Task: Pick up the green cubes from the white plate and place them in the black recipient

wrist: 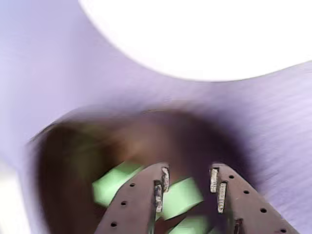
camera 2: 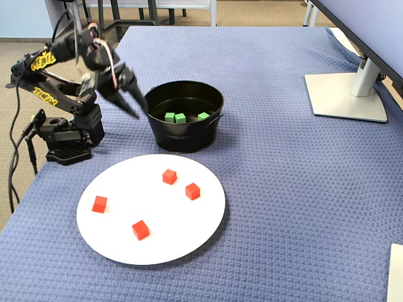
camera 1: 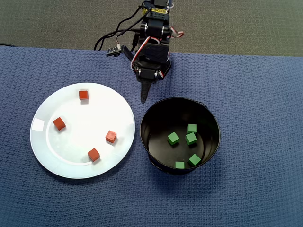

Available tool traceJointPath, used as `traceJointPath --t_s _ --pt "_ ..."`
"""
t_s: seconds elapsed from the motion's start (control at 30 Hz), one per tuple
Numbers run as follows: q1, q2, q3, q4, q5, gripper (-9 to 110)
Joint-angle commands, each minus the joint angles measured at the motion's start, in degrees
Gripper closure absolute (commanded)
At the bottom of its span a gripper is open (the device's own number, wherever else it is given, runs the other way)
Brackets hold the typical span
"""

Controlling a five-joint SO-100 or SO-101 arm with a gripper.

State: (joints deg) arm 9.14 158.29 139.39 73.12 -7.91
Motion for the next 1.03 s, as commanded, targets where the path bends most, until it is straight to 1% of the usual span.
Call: traceJointPath --t_s 0.0,0.07,0.17,0.53,1.0 --pt "3.96 5.62 11.95 -5.98 -3.16 99" --pt "3.78 6.59 18.11 -9.23 -3.87 98" --pt "1.93 10.11 23.91 -8.53 -5.27 97" --pt "2.64 12.39 24.79 -6.77 -5.27 101" --pt "2.37 14.33 25.31 -6.5 -4.48 100"
